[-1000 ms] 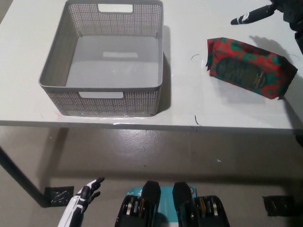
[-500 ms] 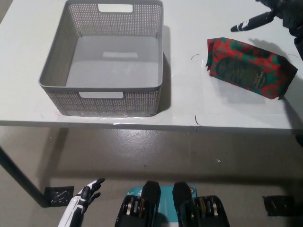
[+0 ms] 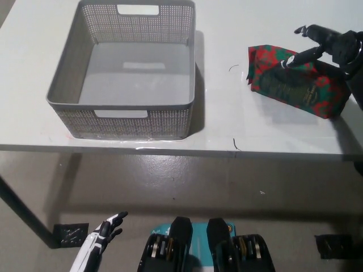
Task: Use the right hand to pick up a bag of coffee beans on the right hand side and place it into a container on the left hand side
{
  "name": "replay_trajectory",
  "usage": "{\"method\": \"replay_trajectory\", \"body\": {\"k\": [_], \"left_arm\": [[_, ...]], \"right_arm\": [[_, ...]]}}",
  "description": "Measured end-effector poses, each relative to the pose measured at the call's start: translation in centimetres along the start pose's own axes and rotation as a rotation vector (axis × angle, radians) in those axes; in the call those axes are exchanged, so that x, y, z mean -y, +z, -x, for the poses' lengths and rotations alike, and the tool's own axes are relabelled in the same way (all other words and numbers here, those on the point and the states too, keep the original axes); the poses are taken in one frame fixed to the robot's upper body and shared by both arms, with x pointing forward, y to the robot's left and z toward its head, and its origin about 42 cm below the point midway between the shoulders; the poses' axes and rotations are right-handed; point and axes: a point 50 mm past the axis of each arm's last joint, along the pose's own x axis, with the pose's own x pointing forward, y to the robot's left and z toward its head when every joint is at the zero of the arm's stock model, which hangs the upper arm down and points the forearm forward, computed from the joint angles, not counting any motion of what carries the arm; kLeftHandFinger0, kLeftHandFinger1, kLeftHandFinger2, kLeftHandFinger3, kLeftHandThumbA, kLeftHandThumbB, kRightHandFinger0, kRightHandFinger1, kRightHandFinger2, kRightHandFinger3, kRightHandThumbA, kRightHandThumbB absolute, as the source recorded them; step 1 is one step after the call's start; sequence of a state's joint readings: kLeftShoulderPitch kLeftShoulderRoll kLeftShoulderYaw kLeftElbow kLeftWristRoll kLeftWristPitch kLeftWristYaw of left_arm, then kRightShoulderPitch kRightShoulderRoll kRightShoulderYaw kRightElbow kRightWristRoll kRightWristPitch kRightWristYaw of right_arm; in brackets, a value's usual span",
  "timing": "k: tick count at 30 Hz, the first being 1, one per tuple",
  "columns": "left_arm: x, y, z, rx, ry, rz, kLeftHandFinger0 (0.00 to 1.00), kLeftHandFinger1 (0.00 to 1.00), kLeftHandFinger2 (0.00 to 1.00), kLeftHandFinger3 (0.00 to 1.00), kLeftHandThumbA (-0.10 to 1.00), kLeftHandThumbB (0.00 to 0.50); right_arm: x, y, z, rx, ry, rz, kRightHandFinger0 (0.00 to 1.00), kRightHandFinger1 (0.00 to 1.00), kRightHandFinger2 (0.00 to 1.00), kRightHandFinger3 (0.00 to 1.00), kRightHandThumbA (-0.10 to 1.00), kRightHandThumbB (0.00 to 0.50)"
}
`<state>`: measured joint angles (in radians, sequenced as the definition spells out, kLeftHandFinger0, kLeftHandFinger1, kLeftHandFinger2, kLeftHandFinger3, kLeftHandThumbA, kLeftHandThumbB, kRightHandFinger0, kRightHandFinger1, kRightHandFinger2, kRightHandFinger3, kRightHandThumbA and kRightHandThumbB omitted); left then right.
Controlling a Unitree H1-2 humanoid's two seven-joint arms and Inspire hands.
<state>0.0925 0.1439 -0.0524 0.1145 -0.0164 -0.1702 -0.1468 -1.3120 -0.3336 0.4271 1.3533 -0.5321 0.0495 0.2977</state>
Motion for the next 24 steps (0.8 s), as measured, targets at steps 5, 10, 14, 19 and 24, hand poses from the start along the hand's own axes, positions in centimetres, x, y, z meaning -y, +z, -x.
{"method": "replay_trajectory", "body": {"k": [5, 10, 14, 19, 24], "left_arm": [[0.0, 0.0, 0.0, -0.002, -0.004, -0.002, 1.0, 1.0, 1.0, 1.0, 1.0, 0.228], [0.0, 0.0, -0.1, -0.001, -0.006, -0.004, 1.0, 1.0, 1.0, 1.0, 1.0, 0.221], [-0.1, 0.1, -0.1, 0.0, -0.007, -0.006, 1.0, 1.0, 1.0, 1.0, 1.0, 0.233], [-0.2, 0.2, -0.2, 0.002, -0.01, -0.01, 1.0, 1.0, 1.0, 1.0, 1.0, 0.244], [-0.4, 0.4, -0.5, 0.007, -0.015, -0.016, 1.0, 1.0, 1.0, 1.0, 1.0, 0.239]], "right_arm": [[-0.4, -0.3, -0.1, -0.005, 0.009, -0.002, 1.0, 1.0, 1.0, 1.0, 1.0, 0.5], [-2.1, -1.5, -0.3, -0.031, 0.038, 0.001, 1.0, 1.0, 1.0, 1.0, 1.0, 0.5], [-3.8, -2.0, -0.6, -0.047, 0.064, 0.012, 1.0, 1.0, 1.0, 1.0, 1.0, 0.5], [-5.1, -2.0, -0.8, -0.06, 0.076, 0.051, 1.0, 1.0, 1.0, 1.0, 1.0, 0.478], [-5.7, -2.4, -0.8, -0.069, 0.073, 0.058, 1.0, 1.0, 1.0, 1.0, 1.0, 0.5]]}}
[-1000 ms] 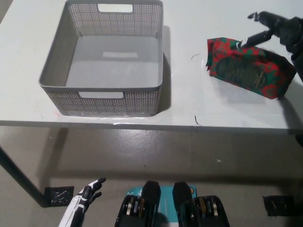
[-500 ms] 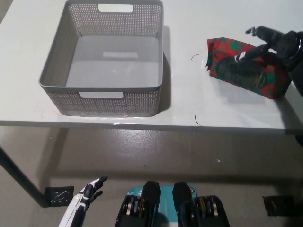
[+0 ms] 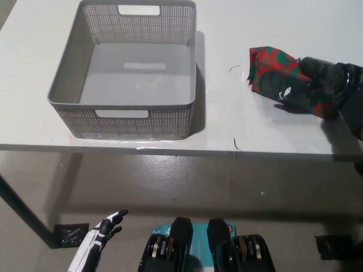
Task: Use the right hand to pick up a bag of coffee beans on the right hand side and place it into a container on the left hand side
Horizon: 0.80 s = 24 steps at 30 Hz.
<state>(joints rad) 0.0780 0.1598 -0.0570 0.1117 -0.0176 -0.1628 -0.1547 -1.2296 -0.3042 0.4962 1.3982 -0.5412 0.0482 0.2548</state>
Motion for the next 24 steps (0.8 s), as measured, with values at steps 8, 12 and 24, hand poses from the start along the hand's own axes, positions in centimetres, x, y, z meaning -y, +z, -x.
{"method": "replay_trajectory", "body": {"k": [8, 12, 24], "left_arm": [[-0.1, 0.6, -0.8, 0.021, -0.005, -0.005, 1.0, 1.0, 1.0, 1.0, 1.0, 0.241], [-0.1, 0.6, -0.8, 0.021, -0.005, -0.005, 1.0, 1.0, 1.0, 1.0, 1.0, 0.239], [-0.2, 0.9, -1.3, 0.029, -0.007, -0.009, 1.0, 1.0, 1.0, 1.0, 1.0, 0.252]], "right_arm": [[-0.7, -0.1, -0.2, 0.009, -0.037, 0.001, 0.36, 0.46, 0.55, 0.66, -0.04, 0.288], [-1.2, -0.4, -0.3, 0.031, -0.104, 0.01, 0.03, 0.48, 0.87, 0.86, -0.1, 0.181], [-1.9, -0.8, -0.2, 0.091, -0.299, 0.012, 0.18, 0.69, 1.0, 1.0, -0.1, 0.156]]}}
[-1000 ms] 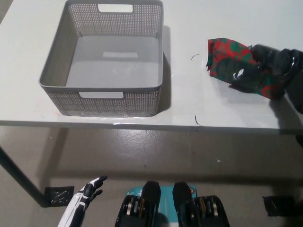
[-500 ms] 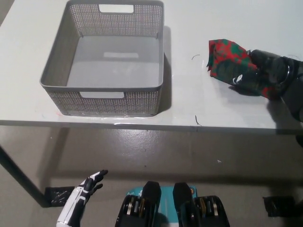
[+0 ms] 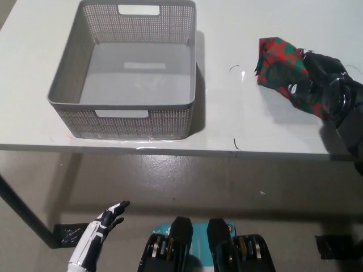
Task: Use the right hand to pick up a bag of coffee beans on the right hand side and place it into a container on the left hand side
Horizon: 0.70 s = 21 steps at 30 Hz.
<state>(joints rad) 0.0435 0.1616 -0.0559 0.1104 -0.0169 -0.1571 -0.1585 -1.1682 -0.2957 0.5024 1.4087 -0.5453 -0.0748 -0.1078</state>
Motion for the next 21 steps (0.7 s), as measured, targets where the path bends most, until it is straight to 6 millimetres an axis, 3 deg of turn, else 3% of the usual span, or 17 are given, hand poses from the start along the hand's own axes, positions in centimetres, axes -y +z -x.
{"method": "replay_trajectory", "body": {"k": [8, 12, 13, 15, 17, 21], "left_arm": [[-0.2, 0.1, -0.2, 0.0, -0.001, -0.007, 1.0, 1.0, 1.0, 1.0, 1.0, 0.241], [-0.2, 0.1, -0.2, -0.001, -0.001, -0.006, 1.0, 1.0, 1.0, 1.0, 1.0, 0.208], [-0.2, 0.1, -0.2, -0.001, -0.001, -0.006, 1.0, 1.0, 1.0, 1.0, 1.0, 0.205], [-0.2, 0.1, -0.2, -0.001, -0.001, -0.006, 1.0, 1.0, 1.0, 1.0, 1.0, 0.205], [-0.2, 0.1, -0.2, -0.002, -0.001, -0.006, 1.0, 1.0, 1.0, 1.0, 1.0, 0.215], [-0.2, 0.0, -0.1, -0.006, -0.001, -0.005, 1.0, 1.0, 1.0, 1.0, 1.0, 0.202]], "right_arm": [[-0.1, -0.3, 0.2, 0.024, -0.074, -0.015, 0.06, 0.57, 1.0, 0.98, -0.1, 0.138], [0.7, -0.3, 0.1, 0.028, -0.109, -0.05, 0.0, 0.44, 0.88, 0.87, -0.1, 0.122], [1.1, -0.3, 0.0, 0.031, -0.12, -0.056, 0.0, 0.43, 0.92, 0.94, -0.1, 0.115], [2.3, -0.3, -0.1, 0.035, -0.15, -0.069, 0.0, 0.42, 0.93, 1.0, -0.1, 0.114], [4.1, -0.2, -0.2, 0.049, -0.188, -0.076, 0.0, 0.45, 0.91, 1.0, -0.1, 0.147], [7.5, 0.5, -0.5, 0.075, -0.26, -0.087, 0.0, 0.46, 0.87, 1.0, -0.1, 0.115]]}}
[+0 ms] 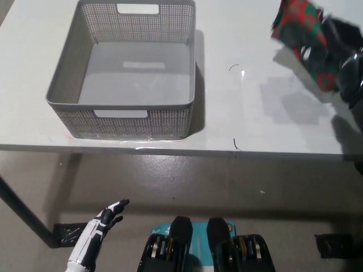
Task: Use the right hand to pick up a bag of coffee beans on the right hand side and place it into a container on the left hand side
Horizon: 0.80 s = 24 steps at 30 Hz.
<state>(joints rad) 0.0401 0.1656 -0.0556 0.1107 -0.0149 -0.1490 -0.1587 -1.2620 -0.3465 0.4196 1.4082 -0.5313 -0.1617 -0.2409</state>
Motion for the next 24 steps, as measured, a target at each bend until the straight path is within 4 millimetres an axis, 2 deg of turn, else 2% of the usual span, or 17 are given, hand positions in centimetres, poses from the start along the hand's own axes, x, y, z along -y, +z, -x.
{"method": "replay_trajectory", "body": {"k": [2, 5, 7, 8, 11, 13, 14, 17, 19, 20, 24], "left_arm": [[0.0, -0.1, 0.2, -0.004, 0.0, 0.001, 1.0, 1.0, 1.0, 1.0, 1.0, 0.197], [0.1, -0.3, 0.4, -0.01, 0.001, 0.003, 1.0, 1.0, 1.0, 1.0, 1.0, 0.203], [0.1, -0.4, 0.5, -0.013, 0.001, 0.003, 1.0, 1.0, 1.0, 1.0, 1.0, 0.192], [0.1, -0.5, 0.6, -0.017, 0.001, 0.004, 1.0, 1.0, 1.0, 1.0, 1.0, 0.186], [0.1, -0.7, 0.9, -0.025, 0.002, 0.006, 1.0, 1.0, 1.0, 1.0, 1.0, 0.188], [0.2, -0.8, 1.0, -0.03, 0.002, 0.006, 1.0, 1.0, 1.0, 1.0, 1.0, 0.192], [0.2, -0.9, 1.0, -0.032, 0.001, 0.007, 1.0, 1.0, 1.0, 1.0, 1.0, 0.189], [0.2, -1.1, 1.2, -0.039, 0.001, 0.008, 1.0, 1.0, 1.0, 1.0, 1.0, 0.185], [0.3, -1.2, 1.3, -0.044, -0.002, 0.009, 1.0, 1.0, 1.0, 1.0, 1.0, 0.182], [0.3, -1.2, 1.3, -0.045, -0.003, 0.009, 1.0, 1.0, 1.0, 1.0, 1.0, 0.183], [0.5, -1.4, 1.5, -0.052, -0.006, 0.011, 1.0, 1.0, 1.0, 1.0, 1.0, 0.192]], "right_arm": [[1.4, 0.8, -0.5, 0.021, -0.034, -0.01, 0.0, 0.48, 0.89, 1.0, -0.1, 0.098], [3.4, 2.4, -1.2, 0.061, -0.081, -0.025, 0.0, 0.47, 0.85, 1.0, -0.1, 0.115], [4.3, 3.3, -1.5, 0.083, -0.103, -0.031, 0.0, 0.45, 0.87, 0.94, -0.1, 0.172], [5.4, 4.4, -1.9, 0.113, -0.129, -0.04, 0.0, 0.44, 0.87, 0.92, -0.1, 0.165], [7.1, 6.6, -2.3, 0.172, -0.174, -0.059, 0.0, 0.42, 0.84, 0.97, -0.1, 0.153], [8.1, 8.3, -2.5, 0.215, -0.199, -0.071, 0.0, 0.47, 0.85, 1.0, -0.1, 0.123], [8.5, 9.3, -2.6, 0.238, -0.209, -0.077, 0.0, 0.47, 0.85, 1.0, -0.1, 0.13], [9.2, 12.5, -2.7, 0.304, -0.23, -0.1, 0.0, 0.46, 0.83, 1.0, -0.1, 0.14], [9.1, 15.5, -2.6, 0.36, -0.24, -0.129, 0.0, 0.48, 0.84, 0.98, -0.1, 0.145], [8.8, 16.6, -2.4, 0.38, -0.24, -0.143, 0.01, 0.49, 0.86, 0.99, -0.1, 0.178], [7.1, 20.8, -1.8, 0.444, -0.214, -0.201, 0.0, 0.42, 0.83, 0.96, -0.1, 0.182]]}}
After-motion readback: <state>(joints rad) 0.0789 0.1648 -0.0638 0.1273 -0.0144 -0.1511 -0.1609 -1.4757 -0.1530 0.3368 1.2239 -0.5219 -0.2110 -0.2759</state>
